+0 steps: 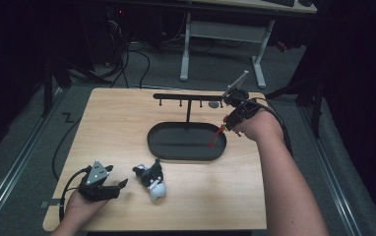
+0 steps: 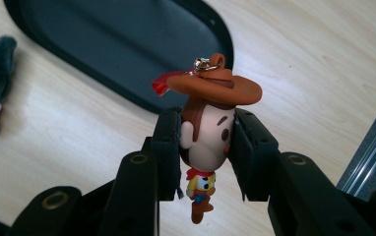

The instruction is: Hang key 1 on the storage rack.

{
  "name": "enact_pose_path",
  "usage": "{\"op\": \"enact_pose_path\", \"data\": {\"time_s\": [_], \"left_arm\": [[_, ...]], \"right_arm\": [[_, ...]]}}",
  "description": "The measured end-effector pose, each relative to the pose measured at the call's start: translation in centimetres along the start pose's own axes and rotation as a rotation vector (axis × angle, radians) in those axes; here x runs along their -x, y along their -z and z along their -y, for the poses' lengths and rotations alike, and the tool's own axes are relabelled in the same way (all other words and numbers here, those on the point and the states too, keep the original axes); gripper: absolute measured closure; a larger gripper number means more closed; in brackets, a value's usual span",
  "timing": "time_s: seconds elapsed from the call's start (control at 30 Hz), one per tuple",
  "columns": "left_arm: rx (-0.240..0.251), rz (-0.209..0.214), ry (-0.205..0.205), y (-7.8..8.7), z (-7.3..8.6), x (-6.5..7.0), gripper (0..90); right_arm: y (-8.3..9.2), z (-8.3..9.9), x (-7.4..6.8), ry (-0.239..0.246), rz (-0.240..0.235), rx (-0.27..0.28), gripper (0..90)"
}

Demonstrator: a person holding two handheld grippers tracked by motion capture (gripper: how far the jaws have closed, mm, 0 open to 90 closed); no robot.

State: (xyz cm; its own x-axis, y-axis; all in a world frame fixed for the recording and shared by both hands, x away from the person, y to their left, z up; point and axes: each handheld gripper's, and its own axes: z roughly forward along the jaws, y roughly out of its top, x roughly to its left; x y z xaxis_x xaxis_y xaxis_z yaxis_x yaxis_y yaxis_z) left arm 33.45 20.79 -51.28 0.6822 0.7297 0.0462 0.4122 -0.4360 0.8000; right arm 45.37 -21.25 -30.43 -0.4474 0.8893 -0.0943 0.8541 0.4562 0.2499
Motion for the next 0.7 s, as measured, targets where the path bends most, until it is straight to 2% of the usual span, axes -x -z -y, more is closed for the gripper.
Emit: {"op": "enact_pose_path", "data": {"time_s": [0.1,0.17,0.23,0.5,0.63,0.7], "left_arm": [[-0.008,0.007,-0.003,0.0,0.0,0.1,26.3],[0.006,0.008,-0.002,0.1,0.0,0.1,26.6],[0.009,0.009,-0.007,0.1,-0.1,0.0,26.7],[0.008,0.014,0.009,0.1,0.0,-0.1,27.1],[0.008,0.011,-0.007,0.1,-0.2,0.0,27.2],[0.012,0.012,-0.001,0.0,-0.3,-0.1,27.2]], "right_arm": [[-0.2,-0.5,0.5,-0.015,0.004,0.007,66.5],[-0.5,-0.8,0.7,-0.030,0.011,0.011,66.5],[-0.6,-1.0,0.8,-0.026,0.009,0.008,66.5],[-0.2,-2.9,1.2,-0.056,0.047,0.042,66.5],[-0.2,-4.0,1.3,-0.059,0.065,0.036,66.4],[-0.3,-4.5,1.5,-0.082,0.060,0.046,66.5]]}}
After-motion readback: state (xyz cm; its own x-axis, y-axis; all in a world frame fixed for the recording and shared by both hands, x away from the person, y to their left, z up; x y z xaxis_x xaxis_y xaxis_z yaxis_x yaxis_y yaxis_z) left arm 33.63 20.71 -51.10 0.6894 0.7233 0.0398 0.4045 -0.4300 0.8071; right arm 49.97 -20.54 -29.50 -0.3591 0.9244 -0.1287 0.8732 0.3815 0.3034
